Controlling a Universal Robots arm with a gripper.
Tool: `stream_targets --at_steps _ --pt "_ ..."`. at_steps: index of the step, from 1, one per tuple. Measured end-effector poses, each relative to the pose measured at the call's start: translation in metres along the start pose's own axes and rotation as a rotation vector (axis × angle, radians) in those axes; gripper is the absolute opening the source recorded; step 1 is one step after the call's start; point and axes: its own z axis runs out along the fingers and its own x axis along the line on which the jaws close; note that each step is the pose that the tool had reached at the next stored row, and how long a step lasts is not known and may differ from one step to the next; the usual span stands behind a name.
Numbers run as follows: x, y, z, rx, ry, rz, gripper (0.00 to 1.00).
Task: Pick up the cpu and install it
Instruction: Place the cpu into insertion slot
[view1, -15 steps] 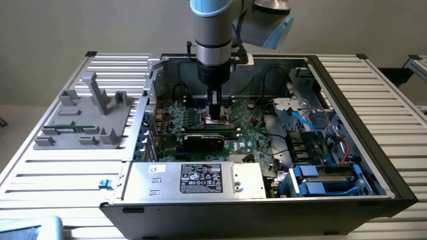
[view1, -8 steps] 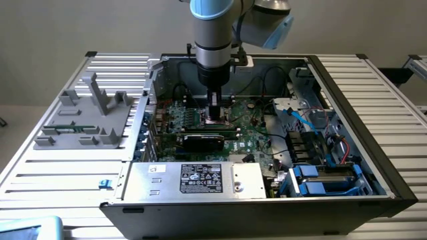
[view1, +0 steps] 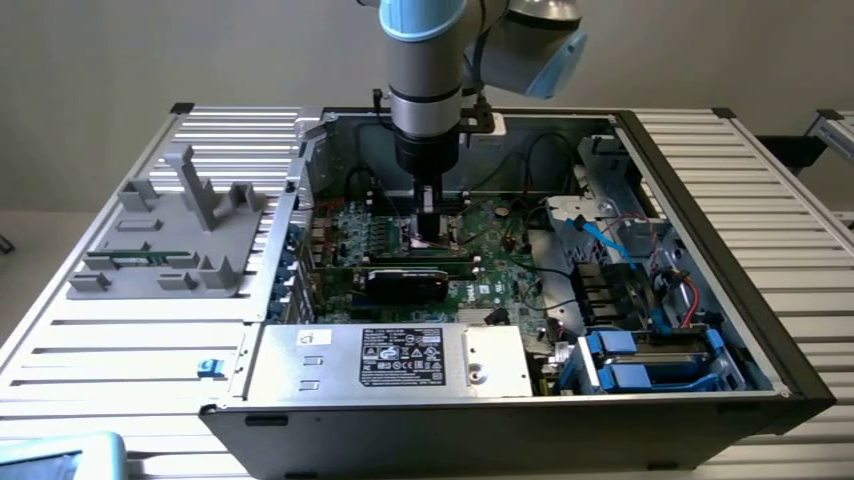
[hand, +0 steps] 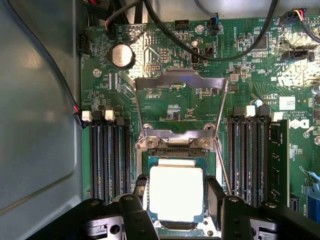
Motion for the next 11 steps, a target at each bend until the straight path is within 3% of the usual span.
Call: stream_targets --at_steps 4,11 --pt "0.0 -0.0002 0.0003 -0.0023 -0.0018 0.0 0.55" --pt "-0.0001 -0.0008 0.0012 -0.0058 -0.011 -0.004 0.55"
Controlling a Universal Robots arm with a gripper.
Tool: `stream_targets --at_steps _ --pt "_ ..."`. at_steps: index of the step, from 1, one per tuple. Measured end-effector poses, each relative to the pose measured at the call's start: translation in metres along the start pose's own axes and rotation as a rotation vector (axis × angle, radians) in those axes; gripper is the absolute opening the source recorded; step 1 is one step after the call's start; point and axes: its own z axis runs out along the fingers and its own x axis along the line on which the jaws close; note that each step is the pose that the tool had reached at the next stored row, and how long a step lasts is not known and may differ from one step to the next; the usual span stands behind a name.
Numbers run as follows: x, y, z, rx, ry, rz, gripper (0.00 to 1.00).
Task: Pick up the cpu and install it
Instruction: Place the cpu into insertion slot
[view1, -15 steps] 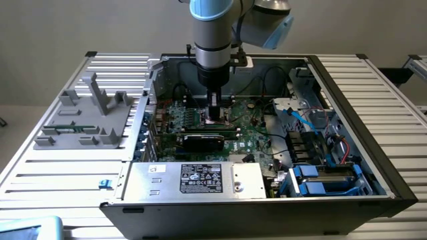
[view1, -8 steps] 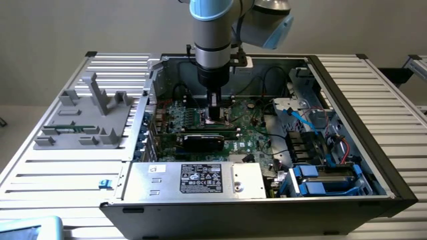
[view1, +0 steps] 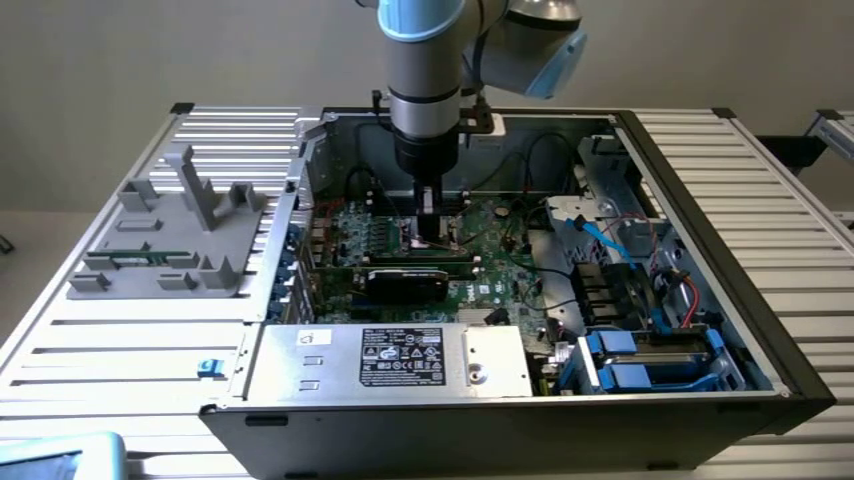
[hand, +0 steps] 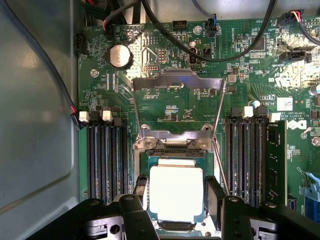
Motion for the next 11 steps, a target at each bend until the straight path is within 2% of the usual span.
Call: stream_targets --at_steps 11 --pt "-0.0001 -0.0008 0.0028 0.0007 0.0022 -0.04 0.55"
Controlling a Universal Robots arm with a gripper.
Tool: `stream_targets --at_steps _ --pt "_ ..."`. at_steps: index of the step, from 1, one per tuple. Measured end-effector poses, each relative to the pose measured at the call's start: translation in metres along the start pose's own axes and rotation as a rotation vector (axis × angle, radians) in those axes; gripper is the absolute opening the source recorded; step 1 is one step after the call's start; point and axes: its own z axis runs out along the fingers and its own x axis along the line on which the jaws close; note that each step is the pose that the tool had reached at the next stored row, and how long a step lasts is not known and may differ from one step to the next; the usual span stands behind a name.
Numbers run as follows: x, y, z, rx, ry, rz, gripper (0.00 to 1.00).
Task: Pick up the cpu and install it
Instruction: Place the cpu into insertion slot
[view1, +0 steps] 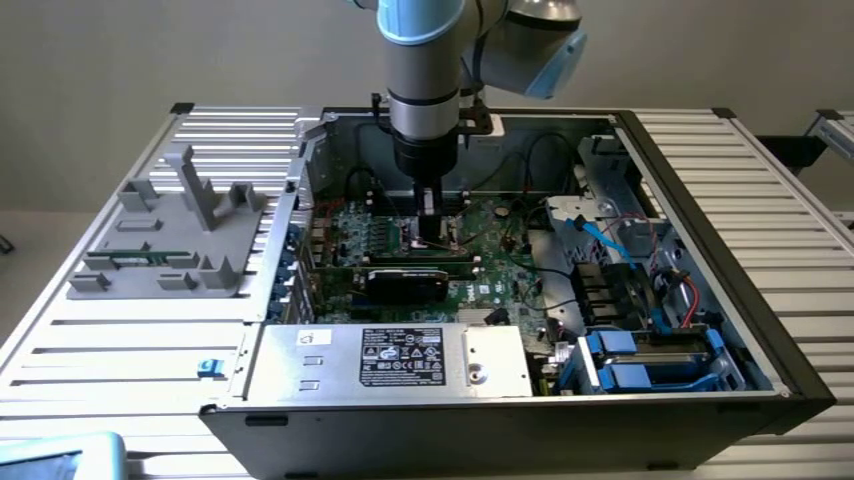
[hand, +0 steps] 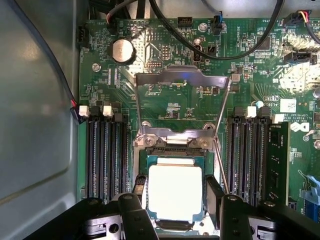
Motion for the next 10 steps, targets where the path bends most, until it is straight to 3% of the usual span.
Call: stream_targets --at_steps 10 --pt "-0.0002 -0.0002 0.0037 0.0003 -0.0001 -0.006 0.55"
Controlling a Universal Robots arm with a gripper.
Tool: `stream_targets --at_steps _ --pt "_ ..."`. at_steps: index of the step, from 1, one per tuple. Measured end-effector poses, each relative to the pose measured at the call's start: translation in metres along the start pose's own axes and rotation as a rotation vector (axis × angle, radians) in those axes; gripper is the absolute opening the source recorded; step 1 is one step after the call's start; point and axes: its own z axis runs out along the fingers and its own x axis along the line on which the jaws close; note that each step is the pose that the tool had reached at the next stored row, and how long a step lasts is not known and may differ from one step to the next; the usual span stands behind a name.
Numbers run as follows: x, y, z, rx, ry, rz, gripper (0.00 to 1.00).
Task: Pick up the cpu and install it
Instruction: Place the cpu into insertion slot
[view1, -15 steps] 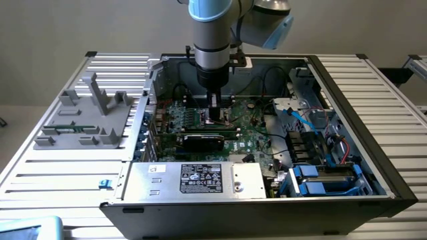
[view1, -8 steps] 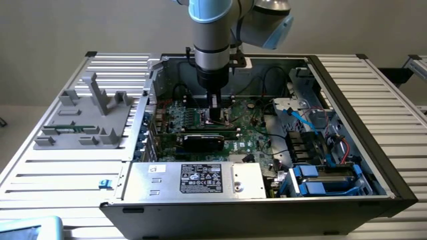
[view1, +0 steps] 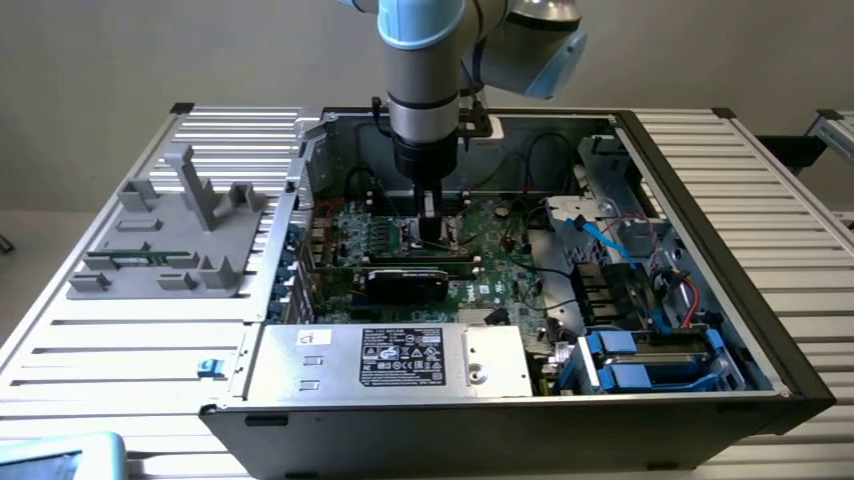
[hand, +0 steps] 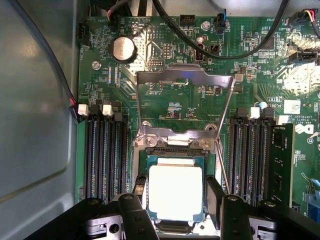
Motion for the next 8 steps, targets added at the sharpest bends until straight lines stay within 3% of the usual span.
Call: stream_targets --at_steps 8 --pt "-0.0001 0.0001 0.0007 -0.0001 -0.0001 0.003 0.55"
